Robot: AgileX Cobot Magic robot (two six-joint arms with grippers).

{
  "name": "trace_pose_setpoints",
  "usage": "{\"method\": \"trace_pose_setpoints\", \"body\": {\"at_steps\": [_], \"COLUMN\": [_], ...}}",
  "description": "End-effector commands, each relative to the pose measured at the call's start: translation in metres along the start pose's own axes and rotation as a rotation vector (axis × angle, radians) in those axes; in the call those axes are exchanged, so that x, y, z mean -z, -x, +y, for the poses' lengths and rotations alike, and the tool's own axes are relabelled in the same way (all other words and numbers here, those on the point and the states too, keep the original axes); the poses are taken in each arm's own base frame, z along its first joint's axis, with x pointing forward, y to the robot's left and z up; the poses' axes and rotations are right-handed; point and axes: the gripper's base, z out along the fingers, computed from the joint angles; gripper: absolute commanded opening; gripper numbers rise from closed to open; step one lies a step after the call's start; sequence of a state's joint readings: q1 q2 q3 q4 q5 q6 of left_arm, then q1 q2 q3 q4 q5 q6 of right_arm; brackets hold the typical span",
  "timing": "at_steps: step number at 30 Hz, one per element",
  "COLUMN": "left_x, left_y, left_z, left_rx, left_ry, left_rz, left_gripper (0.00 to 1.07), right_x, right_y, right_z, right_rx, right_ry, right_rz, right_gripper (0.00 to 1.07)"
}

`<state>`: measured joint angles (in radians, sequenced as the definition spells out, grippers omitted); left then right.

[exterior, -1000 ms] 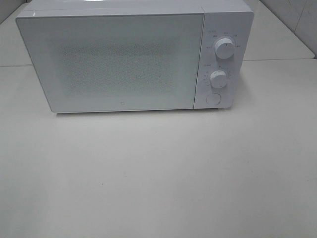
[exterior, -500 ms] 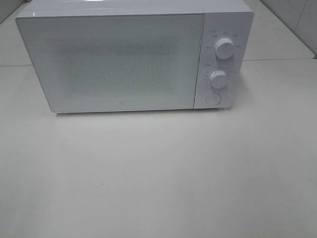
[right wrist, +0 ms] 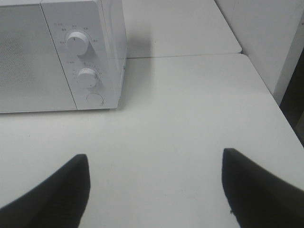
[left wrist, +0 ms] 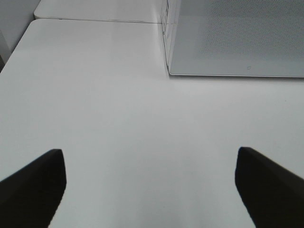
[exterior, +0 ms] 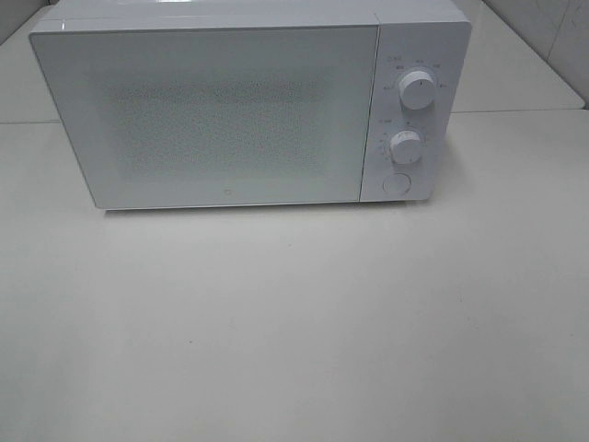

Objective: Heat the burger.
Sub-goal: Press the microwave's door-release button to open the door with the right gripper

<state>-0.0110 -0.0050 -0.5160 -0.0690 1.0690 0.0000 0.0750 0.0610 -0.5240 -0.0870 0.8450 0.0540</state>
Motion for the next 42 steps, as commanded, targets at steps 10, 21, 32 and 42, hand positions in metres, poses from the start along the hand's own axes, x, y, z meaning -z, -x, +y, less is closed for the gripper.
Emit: {"method": "trace_pose_setpoints", "body": {"at_steps": [10, 21, 32, 42], "left_x": [0.001, 0.001, 0.001, 0.001], "left_y": [0.0, 0.0, 0.0, 0.0], "left_z": [0.0, 0.0, 0.0, 0.0], "left_rx": [0.0, 0.0, 0.0, 0.0], "left_ry": [0.002, 0.002, 0.002, 0.002], "left_rz": [-0.006, -0.006, -0.006, -0.006], "left_gripper": [0.88, 0.88, 0.88, 0.88], "right_x": [-0.036, -0.082, -0.13, -0.176], "right_y": [0.028, 0.041, 0.05, 0.043], "right_z": [0.003, 0.007, 0.012, 0.017], "right_rx": [0.015, 0.017, -0.036, -0.185], "right_ry": [0.01, 0.025, 0.047, 0.064], "right_rz": [-0.043, -0.005, -0.039, -0.004], "right_gripper": [0.7, 0.46, 0.16, 0.05]}}
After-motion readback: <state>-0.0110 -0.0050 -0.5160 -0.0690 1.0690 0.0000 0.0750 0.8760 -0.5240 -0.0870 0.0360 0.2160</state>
